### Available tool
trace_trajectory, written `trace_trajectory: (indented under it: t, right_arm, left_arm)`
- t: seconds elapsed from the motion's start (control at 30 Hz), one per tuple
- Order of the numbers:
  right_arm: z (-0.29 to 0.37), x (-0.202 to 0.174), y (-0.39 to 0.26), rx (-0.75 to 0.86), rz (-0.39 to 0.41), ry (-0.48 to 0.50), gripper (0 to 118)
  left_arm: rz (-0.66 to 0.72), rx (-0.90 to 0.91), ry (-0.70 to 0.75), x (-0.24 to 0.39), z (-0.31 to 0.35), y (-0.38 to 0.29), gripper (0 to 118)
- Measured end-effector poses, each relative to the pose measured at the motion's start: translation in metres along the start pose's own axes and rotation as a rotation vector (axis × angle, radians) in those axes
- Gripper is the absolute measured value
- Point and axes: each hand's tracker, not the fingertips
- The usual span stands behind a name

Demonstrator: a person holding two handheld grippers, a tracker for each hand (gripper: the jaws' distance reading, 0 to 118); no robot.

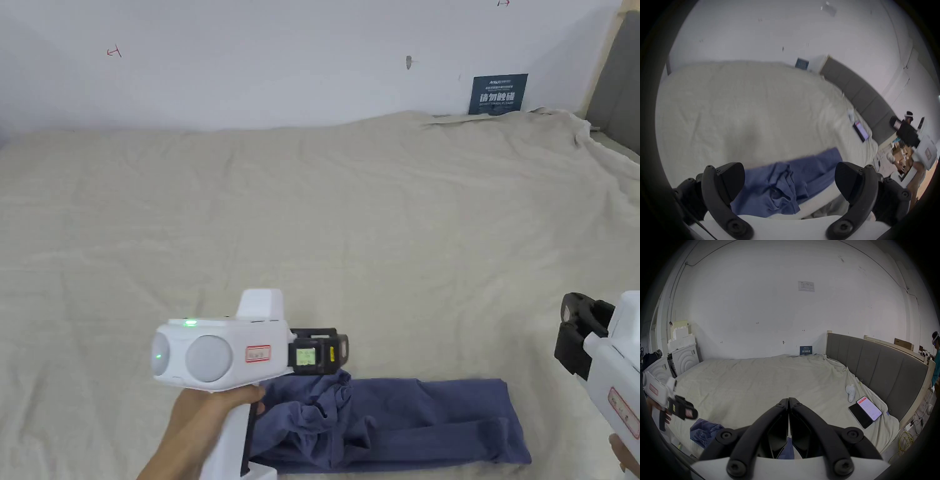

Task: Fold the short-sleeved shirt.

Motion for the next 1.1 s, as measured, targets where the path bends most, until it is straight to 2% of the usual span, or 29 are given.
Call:
trace_trajectory:
  t: [0.13,0.27,0.3,0.37,0.47,0.53,0.57,0.73,1.1]
  right_arm:
    - [0.002,-0.001,0.002,0.003,0.006,-0.002,0]
    - [0.002,-0.001,0.005,0.004,0.006,0.0,0]
    - [0.002,-0.001,0.005,0.005,0.008,0.0,0]
    - [0.002,-0.002,0.006,0.006,0.01,0.001,0]
    - [0.002,-0.001,0.005,0.005,0.005,0.001,0]
    - [0.002,-0.001,0.004,0.002,0.001,0.0,0]
    - [0.002,-0.001,0.003,-0.001,0.0,0.0,0]
    - [0.0,0.002,-0.003,-0.018,0.0,-0.003,0]
    - [-0.002,0.012,-0.01,-0.048,-0.007,-0.014,0]
  left_arm:
    - [0.008,0.119,0.083,-0.017,0.026,-0.007,115]
    - [0.026,0.107,0.149,-0.042,0.029,-0.018,110]
    - [0.03,0.117,0.155,-0.047,0.031,-0.024,102]
    - [0.047,0.207,0.192,-0.056,0.033,-0.039,58]
    - [0.056,0.208,0.229,-0.063,0.027,-0.053,37]
    - [0.021,0.209,0.25,-0.066,0.019,-0.066,9]
    - [0.001,0.193,0.266,-0.065,0.014,-0.071,3]
    - [0.0,0.143,0.256,-0.063,-0.01,-0.094,0]
    - [-0.113,-0.024,0.19,-0.018,-0.073,-0.133,0]
